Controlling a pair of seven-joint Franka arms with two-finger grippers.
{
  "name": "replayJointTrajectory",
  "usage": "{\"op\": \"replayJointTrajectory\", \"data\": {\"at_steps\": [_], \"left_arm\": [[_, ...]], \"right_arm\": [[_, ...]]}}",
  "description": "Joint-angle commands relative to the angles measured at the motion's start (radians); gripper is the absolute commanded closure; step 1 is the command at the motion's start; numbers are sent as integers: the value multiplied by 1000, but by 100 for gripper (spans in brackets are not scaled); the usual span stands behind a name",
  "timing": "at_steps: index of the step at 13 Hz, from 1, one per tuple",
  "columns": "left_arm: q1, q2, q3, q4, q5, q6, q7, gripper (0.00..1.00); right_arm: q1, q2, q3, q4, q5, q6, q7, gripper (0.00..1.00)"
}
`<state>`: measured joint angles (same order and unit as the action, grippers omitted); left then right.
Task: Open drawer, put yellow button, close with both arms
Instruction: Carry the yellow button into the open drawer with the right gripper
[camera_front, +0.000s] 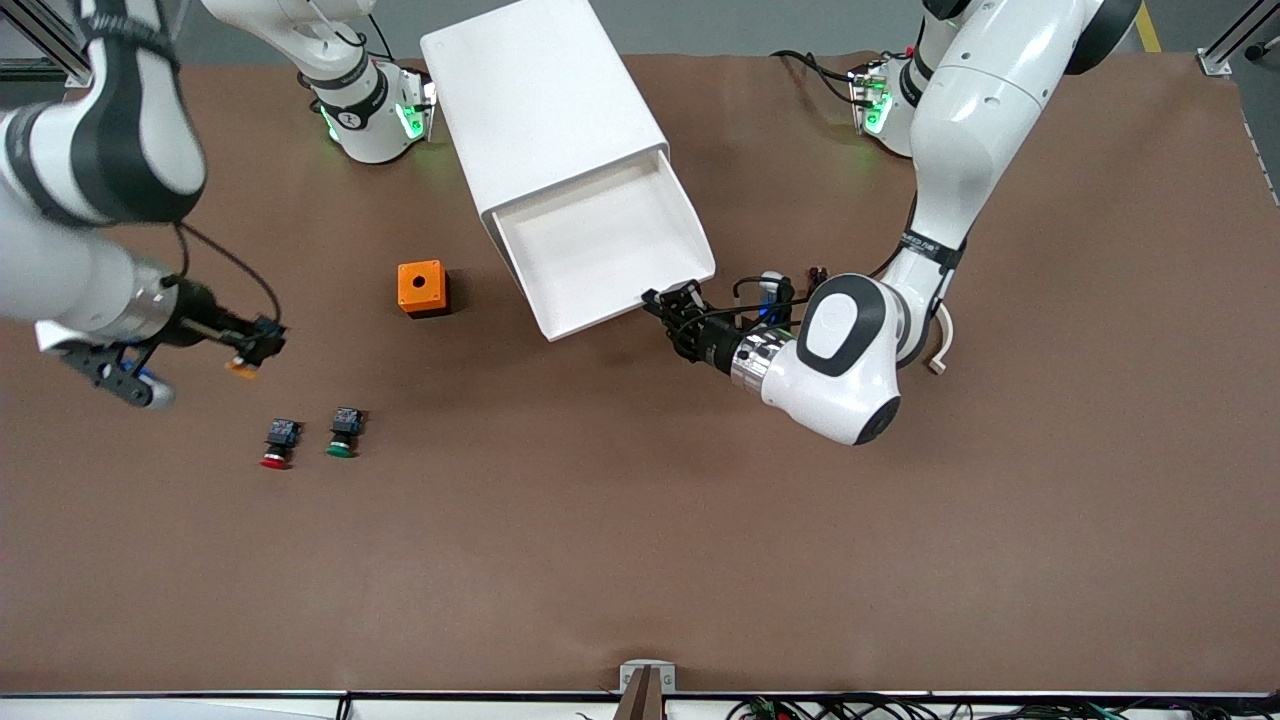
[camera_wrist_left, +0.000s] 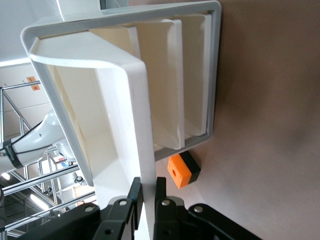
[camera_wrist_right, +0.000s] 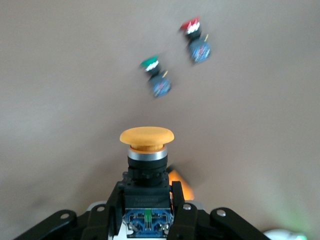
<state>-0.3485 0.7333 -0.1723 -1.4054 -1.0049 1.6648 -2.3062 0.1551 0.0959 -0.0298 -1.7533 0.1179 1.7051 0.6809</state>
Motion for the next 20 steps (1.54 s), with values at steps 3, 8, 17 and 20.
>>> {"op": "replayJointTrajectory", "data": {"at_steps": [3,8,17,20], "left_arm": [[34,20,-9,39,-14,23,44,34],[118,9,-9,71,-8,21,60,0],[266,6,28,124,285,7,399,0],[281,5,30,124,376,10,580,0]], "right_arm": [[303,-48,-13,4,25,17,502,100],[552,-18,-15,23,22,151,880,100],[704,240,-16,150,-27,274,1190,100],[699,262,-16,161,-27,274,1192,13]]}}
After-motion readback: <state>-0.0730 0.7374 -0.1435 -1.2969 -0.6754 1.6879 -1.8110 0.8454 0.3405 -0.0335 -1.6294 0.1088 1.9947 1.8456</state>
